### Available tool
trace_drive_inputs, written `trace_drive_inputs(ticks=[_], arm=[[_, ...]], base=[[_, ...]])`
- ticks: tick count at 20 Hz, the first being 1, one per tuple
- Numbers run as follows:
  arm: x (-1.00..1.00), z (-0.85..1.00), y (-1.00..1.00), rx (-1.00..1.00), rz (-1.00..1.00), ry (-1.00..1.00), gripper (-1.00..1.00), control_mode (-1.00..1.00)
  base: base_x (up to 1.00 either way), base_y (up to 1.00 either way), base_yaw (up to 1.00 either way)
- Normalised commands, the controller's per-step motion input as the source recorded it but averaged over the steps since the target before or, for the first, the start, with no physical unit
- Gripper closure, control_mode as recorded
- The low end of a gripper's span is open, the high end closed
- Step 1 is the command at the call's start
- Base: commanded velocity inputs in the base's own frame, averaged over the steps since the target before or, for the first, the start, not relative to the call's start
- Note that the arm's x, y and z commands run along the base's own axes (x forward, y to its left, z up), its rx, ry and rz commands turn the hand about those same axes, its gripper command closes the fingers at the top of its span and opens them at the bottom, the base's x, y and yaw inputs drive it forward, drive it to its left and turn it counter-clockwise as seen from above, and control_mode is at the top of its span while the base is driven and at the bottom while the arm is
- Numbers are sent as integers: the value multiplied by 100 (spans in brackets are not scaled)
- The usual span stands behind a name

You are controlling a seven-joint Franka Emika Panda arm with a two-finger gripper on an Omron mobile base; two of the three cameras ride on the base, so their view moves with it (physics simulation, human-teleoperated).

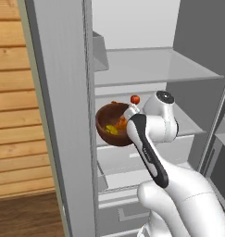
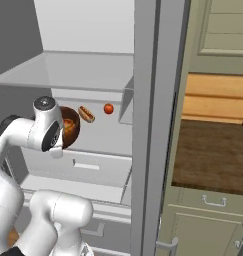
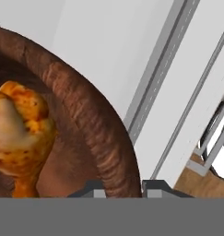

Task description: Pick the chicken drumstick and lemon from their plates and place them in the bowl. Then put the bowl in the fridge.

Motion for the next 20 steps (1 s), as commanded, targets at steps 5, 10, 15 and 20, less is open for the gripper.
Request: trace_drive_inputs(ticks=[5,10,15,20], arm=[[44,-5,9,2,0,1,100,-100],[10,-71,4,16,-2,-4,100,-100],[3,-62,23,10,-1,-17,100,-100],[5,-49,41,1,0,-17,100,-100]], base=[[0,0,0],[0,0,0],[0,0,0],[0,0,0]])
